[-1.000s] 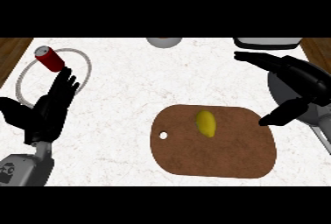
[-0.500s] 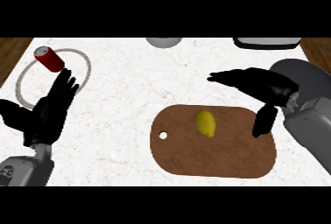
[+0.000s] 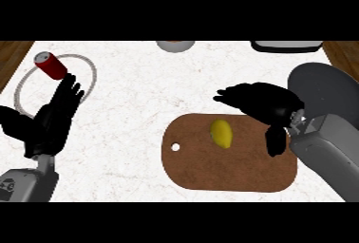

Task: Pick the lemon from the cutting board and place it in the pan

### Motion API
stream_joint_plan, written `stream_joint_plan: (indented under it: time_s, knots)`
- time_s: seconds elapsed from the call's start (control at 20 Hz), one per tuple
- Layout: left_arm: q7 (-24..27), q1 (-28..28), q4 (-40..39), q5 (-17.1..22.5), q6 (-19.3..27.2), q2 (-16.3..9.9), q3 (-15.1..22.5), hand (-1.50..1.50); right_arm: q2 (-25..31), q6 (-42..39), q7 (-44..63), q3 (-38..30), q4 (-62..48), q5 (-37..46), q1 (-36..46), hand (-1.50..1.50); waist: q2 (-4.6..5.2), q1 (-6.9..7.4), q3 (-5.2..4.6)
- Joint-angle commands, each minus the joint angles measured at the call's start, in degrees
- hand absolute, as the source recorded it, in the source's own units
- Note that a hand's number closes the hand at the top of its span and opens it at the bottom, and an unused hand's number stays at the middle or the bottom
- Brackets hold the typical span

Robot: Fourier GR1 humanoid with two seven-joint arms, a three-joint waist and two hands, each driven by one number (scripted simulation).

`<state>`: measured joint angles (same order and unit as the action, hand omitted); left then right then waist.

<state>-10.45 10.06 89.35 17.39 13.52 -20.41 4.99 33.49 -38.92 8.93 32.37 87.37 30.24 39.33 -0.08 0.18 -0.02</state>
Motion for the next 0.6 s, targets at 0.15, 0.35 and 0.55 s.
stream_joint_plan:
  time_s: [0.15,0.35,0.55]
  knots:
    - [0.3,-0.7,1.2,-2.9,1.3,3.3,0.7,0.0,-6.5,-3.3,10.0,1.0,8.3,6.9,-2.8,-1.5,-0.04,-0.22,0.0]
    - [-4.2,0.5,3.2,-2.6,-0.9,1.6,-1.9,0.0,-8.4,-2.9,5.5,-1.9,7.5,9.9,-5.3,-1.5,-0.01,-0.04,0.03]
    - [-2.1,-0.6,1.9,-4.9,-0.4,4.4,-1.8,0.0,-10.4,-6.4,6.3,-2.4,8.4,13.3,-6.5,-1.5,0.02,-0.09,0.02]
